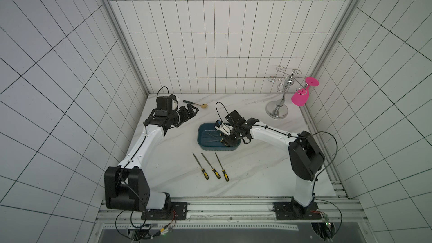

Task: Put the file tool into the storage box
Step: Place the file tool in the storage box.

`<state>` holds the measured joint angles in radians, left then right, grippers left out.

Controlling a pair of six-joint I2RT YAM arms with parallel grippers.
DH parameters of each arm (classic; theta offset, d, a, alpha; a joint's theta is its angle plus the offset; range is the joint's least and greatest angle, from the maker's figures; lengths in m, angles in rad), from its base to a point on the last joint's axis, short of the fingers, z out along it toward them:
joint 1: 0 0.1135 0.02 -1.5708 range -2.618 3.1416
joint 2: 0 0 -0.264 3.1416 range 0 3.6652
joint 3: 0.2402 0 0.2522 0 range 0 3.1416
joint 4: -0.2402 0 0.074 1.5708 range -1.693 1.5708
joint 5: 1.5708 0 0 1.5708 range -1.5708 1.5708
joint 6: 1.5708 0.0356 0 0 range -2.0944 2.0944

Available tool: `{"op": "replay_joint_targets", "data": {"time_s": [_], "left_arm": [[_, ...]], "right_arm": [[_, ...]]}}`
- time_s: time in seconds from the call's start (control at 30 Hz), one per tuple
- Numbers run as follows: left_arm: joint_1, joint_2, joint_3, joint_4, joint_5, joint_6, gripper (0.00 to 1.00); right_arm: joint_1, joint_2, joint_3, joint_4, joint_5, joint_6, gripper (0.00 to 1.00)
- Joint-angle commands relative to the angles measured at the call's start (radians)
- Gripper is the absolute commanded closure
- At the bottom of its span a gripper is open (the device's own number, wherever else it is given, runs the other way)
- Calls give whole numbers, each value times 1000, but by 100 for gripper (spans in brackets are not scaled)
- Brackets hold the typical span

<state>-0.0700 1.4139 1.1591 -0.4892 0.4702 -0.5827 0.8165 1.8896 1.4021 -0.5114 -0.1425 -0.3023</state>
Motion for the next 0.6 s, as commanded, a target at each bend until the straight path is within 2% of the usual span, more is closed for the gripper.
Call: {"op": "replay_joint_targets", "data": {"time_s": [0.0,0.03,0.07,0.2,0.33,0.57], "left_arm": [[0,16,2,-13,-29,16,2],[-4,15,3,-20,-46,22,2],[-11,13,5,-29,-64,31,2],[-50,3,-7,-84,-150,38,2],[-127,-31,-112,-54,-229,14,2],[-197,-24,-287,70,-250,-42,2]], "right_arm": [[-17,-23,51,-24,-25,18,45],[-19,-41,46,-23,-18,26,31],[-20,-64,37,-18,-5,40,30],[-22,-205,-53,59,105,129,31],[-23,-377,-183,122,231,279,33],[-23,-573,-422,153,165,476,40]]}}
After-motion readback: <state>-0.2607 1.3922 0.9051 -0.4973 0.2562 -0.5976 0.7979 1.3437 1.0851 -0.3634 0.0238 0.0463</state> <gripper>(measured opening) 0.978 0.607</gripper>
